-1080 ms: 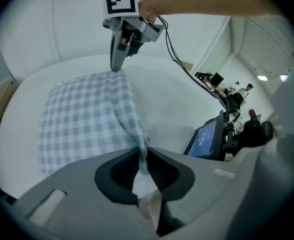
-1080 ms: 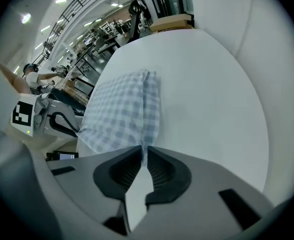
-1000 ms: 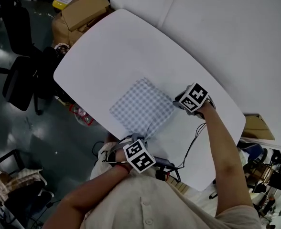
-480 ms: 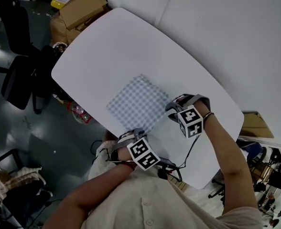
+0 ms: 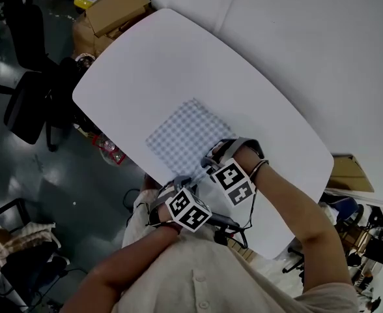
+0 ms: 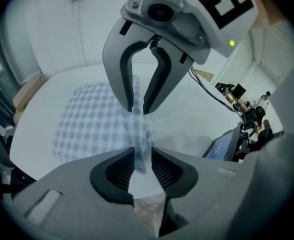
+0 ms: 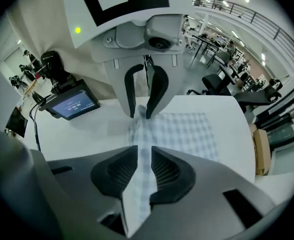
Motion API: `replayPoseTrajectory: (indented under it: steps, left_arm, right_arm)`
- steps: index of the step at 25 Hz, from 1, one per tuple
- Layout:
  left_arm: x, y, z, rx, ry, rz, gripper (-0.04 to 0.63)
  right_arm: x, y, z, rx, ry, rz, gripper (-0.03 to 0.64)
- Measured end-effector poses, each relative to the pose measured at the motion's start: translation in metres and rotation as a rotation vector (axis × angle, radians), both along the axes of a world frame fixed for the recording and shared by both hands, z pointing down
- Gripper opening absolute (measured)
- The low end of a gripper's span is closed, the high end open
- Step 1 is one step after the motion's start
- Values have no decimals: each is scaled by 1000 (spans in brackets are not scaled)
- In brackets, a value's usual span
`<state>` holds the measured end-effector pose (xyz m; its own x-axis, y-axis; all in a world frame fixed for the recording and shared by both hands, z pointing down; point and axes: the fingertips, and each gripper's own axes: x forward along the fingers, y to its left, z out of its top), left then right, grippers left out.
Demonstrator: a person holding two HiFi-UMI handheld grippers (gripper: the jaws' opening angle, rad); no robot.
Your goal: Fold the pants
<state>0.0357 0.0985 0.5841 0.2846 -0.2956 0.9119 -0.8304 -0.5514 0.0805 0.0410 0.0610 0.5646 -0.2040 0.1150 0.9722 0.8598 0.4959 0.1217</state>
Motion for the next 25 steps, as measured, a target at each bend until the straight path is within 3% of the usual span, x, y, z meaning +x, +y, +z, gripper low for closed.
replayPoseTrajectory:
  steps: [7,12,14,17,21,23,25]
  left_arm:
    - [-2,1,15,-11,-30,-15,91]
    - [15,14,16,2,-46,96,91]
    - [28,22,21,-20,4,129,91]
    - [49,27,12,-35,144,147,86]
    - [52,20,-25,-25,339,83,72]
    - [37,17,-33,-29,360,68,72]
    - [18,14,-31,-33,322,87,72]
  right_arm:
    - [7,7,22,118,23,-16,31]
    - [17,12,22,141,-111,-47,31]
    - [27,14,31,145,-123,-63,29]
    - [43,14,41,155,-121,-65,31]
    - [50,9,33,157,-192,0,31]
    - [57,9,29,152,-219,56,31]
    - [67,10,26,139,-217,137,31]
